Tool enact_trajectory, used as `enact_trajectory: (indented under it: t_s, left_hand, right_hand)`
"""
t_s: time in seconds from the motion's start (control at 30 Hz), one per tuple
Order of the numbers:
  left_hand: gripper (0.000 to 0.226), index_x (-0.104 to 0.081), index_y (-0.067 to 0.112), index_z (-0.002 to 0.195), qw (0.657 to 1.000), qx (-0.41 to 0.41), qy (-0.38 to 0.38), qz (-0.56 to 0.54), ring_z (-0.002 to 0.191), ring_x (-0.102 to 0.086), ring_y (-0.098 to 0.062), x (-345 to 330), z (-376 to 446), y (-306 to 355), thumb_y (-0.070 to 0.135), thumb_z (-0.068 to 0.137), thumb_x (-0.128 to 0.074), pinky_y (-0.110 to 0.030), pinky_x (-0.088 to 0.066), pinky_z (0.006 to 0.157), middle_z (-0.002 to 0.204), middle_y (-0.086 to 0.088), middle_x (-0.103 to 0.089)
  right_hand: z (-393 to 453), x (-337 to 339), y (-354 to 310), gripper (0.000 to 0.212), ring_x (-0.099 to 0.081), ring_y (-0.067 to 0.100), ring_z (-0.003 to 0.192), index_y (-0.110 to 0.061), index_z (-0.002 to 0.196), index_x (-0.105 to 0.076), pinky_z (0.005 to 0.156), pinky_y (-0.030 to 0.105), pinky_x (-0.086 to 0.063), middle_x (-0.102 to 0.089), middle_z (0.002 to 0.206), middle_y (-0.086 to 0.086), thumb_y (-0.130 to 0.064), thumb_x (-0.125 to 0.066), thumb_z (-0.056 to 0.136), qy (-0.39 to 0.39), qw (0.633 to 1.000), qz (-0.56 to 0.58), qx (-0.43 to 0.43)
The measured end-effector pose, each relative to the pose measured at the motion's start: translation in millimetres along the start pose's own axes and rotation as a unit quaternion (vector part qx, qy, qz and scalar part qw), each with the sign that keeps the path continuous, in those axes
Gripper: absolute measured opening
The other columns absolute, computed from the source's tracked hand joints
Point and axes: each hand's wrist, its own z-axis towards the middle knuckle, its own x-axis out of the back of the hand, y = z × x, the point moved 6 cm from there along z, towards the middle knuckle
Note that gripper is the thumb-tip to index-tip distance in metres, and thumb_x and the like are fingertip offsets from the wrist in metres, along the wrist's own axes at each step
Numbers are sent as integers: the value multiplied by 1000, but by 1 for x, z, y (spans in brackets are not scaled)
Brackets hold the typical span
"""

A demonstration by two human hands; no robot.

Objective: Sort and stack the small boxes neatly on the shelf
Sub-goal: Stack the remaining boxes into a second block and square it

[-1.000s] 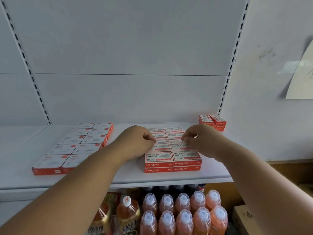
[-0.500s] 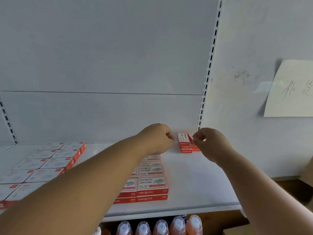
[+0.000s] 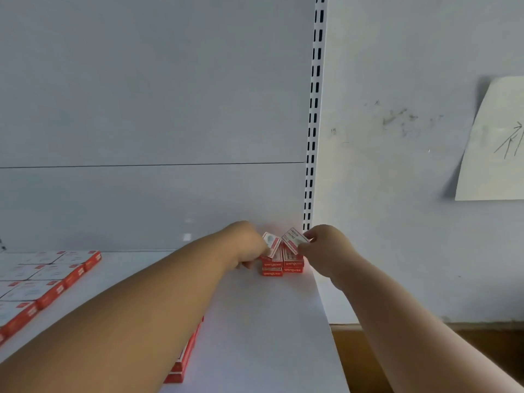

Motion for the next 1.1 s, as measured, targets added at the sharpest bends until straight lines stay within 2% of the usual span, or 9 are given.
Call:
enact_trajectory:
  t_s: [0.1,0.17,0.23,0.43,0.63,0.77,0.87,0.93,1.1]
  left_hand:
    - [8,-67,12,93,994,-14,37,-105,65,-68,-13,12,-1,-5,10,92,-59,-22,-45,52,87,-8,-74]
    - [7,-65,18,96,983,-32,53,-174,68,-72,-8,20,-7,-8,13,94,-61,-24,-52,58,88,-1,-74]
    - [8,-64,17,101,966,-56,67,-242,75,-75,-12,29,-18,-13,13,94,-63,-28,-56,66,94,-2,-75]
    - [12,-67,20,102,946,-105,113,-286,80,-75,-16,63,-61,-38,12,93,-65,-27,-56,65,92,2,-76]
    - [15,-70,23,101,944,-133,128,-274,79,-74,-18,86,-84,-70,11,93,-64,-34,-55,71,90,3,-77]
    - [17,-68,37,102,953,-146,149,-219,83,-71,-13,98,-92,-97,22,94,-64,-31,-55,73,88,15,-75]
    - [20,-68,41,97,955,-139,160,-207,76,-69,-10,109,-96,-122,22,95,-63,-31,-55,68,84,15,-73]
    - [17,-65,38,99,958,-125,168,-195,68,-68,-7,115,-97,-135,22,95,-62,-23,-49,57,81,14,-72]
    - [3,-62,24,94,970,-85,116,-197,70,-68,-10,111,-92,-179,21,95,-62,-27,-43,59,83,6,-75]
  right_hand:
    - [2,6,3,21,-44,16,45,-16,78,-71,41,23,-32,-65,57,0,-8,-52,81,7,993,116,-2]
    - [0,6,-2,20,-50,17,54,-16,86,-71,48,30,-39,-70,65,4,-9,-53,87,-13,984,180,9]
    - [-6,5,-12,19,-54,19,61,-17,91,-71,57,33,-43,-74,78,11,-10,-54,91,-44,974,219,34]
    - [-29,-10,-45,21,-55,20,64,-3,100,-69,58,31,-45,-72,85,16,1,-49,94,-120,924,358,64]
    - [-53,-23,-76,15,-56,19,62,0,99,-69,57,30,-44,-70,76,12,1,-54,94,-123,921,359,88]
    - [-67,-38,-86,16,-56,20,65,-3,100,-71,60,30,-44,-71,76,9,-1,-56,94,-110,932,335,85]
    - [-77,-50,-87,15,-52,21,66,-9,96,-74,65,34,-41,-72,81,12,-6,-60,92,-102,941,313,77]
    - [-82,-53,-86,15,-49,20,64,-9,94,-75,64,34,-40,-69,80,14,-6,-60,92,-90,949,291,78]
    - [-101,-83,-85,15,-48,16,56,-8,92,-73,52,29,-40,-66,75,18,-4,-59,92,-64,974,210,51]
